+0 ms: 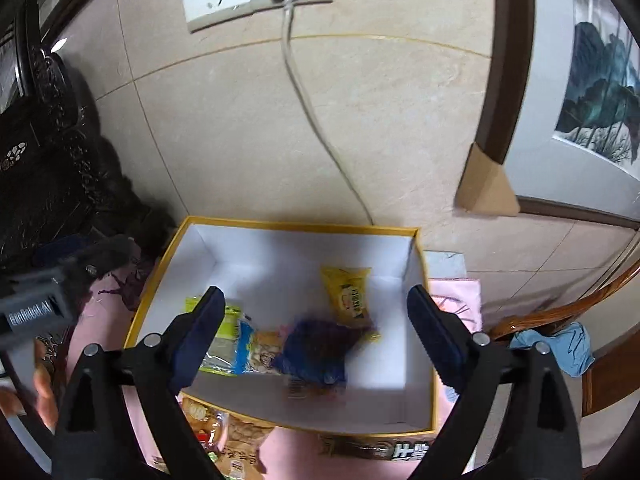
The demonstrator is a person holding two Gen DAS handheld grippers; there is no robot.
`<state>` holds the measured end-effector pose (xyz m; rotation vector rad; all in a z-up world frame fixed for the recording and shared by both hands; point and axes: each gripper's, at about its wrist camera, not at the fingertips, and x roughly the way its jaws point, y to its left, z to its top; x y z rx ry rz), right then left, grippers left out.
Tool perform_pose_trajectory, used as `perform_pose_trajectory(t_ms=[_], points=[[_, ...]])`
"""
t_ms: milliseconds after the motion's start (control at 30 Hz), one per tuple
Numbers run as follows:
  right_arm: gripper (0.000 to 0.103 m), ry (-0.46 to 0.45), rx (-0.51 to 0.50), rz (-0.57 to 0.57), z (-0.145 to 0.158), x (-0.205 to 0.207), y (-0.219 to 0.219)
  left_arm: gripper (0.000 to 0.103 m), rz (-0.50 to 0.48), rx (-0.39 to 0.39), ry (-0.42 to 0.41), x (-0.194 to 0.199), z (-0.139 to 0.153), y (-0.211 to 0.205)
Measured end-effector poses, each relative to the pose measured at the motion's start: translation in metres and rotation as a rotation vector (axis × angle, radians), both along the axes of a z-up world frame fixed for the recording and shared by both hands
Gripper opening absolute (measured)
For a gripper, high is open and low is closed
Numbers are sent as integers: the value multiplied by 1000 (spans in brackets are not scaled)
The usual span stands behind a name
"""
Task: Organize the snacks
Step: 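Carry both bags over the yellow box and open both grippers to drop them, then grasp the clear bag of orange puffs with the right gripper while the left grasps the yellow bread bag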
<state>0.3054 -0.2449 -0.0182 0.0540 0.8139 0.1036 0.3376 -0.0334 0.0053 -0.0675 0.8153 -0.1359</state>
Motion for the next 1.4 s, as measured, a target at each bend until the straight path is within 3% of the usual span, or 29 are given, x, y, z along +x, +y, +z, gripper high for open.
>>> perform_pose_trajectory(t_ms=[100, 233, 467, 667, 833, 1033, 1200, 1267, 1400], points=[[95, 15, 27, 13, 0, -11, -10, 99, 15, 14, 7, -16, -2, 12], [99, 58, 86, 72, -17, -57, -17, 99, 48, -10, 39, -59, -21, 36], [99, 336, 108, 160, -116, -179, -11, 99, 40, -13, 243, -160, -99, 66], [99, 453, 144, 127, -156, -248, -17, 99, 20, 46, 346, -231, -132, 93], [99, 443, 135, 125, -168, -270, -6, 99, 43, 36, 369, -257, -136, 106], [99, 427, 53, 170, -185, -272, 19, 99, -23, 81, 350, -281, -129, 95], [98, 415, 13, 163, -205, -269, 30, 99, -142, 115, 389, -302, -142, 72], [85, 380, 36, 152, -206, -273, 29, 99, -211, 133, 417, -309, -152, 59], [81, 370, 51, 134, -204, -277, 24, 99, -351, 224, 433, -323, -173, 30]])
